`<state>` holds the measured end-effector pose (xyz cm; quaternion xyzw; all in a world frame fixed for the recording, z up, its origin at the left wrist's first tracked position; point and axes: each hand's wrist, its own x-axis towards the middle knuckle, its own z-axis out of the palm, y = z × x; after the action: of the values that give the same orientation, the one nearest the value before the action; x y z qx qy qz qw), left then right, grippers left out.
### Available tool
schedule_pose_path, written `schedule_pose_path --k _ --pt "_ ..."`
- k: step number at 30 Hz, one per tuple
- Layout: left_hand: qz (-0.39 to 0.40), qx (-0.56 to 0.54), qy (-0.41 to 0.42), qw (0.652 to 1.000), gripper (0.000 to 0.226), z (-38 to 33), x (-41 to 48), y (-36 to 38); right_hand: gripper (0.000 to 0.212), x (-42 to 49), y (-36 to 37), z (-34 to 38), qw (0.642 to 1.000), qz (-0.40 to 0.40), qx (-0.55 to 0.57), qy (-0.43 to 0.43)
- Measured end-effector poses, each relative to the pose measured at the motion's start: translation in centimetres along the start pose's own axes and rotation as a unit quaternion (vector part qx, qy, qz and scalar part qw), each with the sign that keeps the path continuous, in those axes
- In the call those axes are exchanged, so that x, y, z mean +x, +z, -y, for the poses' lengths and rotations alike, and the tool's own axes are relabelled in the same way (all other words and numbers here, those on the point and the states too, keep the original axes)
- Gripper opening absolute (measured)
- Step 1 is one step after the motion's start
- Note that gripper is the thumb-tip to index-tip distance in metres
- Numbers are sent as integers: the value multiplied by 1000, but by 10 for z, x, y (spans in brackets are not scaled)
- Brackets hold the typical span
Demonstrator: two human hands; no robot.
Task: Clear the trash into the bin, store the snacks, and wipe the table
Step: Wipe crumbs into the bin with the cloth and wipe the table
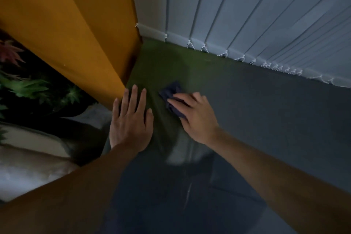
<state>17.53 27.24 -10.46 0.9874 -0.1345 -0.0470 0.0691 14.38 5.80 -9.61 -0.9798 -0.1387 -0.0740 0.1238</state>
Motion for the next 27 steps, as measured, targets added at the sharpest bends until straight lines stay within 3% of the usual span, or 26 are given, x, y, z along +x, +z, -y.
schedule_pose_path --k 1,3,6,8,9,11,14,17,20,21,25,27 --pt "0 2 0 1000 63 0 0 0 51 6 -1 -13 999 11 -4 -32" --pt "-1 7 -1 1000 63 -1 -1 -1 53 24 -2 -44 999 4 -47 -8" --pt "2 4 1 1000 63 -2 0 -3 49 51 -5 -69 983 -56 -56 165" --pt "1 0 0 1000 63 -2 0 -3 47 60 -1 -52 970 -79 -29 229" --pt "2 0 -1 1000 63 -2 1 -3 47 60 2 -38 973 -75 -19 217" --pt "6 0 -1 1000 63 -2 1 -2 47 53 7 -17 993 -45 4 107" --pt "9 -5 2 1000 63 -1 1 -2 48 51 4 -39 1000 -11 24 -13" --pt "13 -7 1 1000 62 -1 1 -2 45 66 0 -79 992 -63 1 108" --pt "11 -1 0 1000 62 -2 2 -2 45 73 2 -62 968 -102 14 227" --pt "9 0 0 1000 62 -2 2 -2 46 71 4 -47 973 -91 22 212" --pt "6 -4 0 1000 62 -2 2 -2 46 49 6 -42 998 -5 68 -4" --pt "6 -11 -2 1000 62 -3 2 -3 42 49 0 -69 998 -19 54 10"
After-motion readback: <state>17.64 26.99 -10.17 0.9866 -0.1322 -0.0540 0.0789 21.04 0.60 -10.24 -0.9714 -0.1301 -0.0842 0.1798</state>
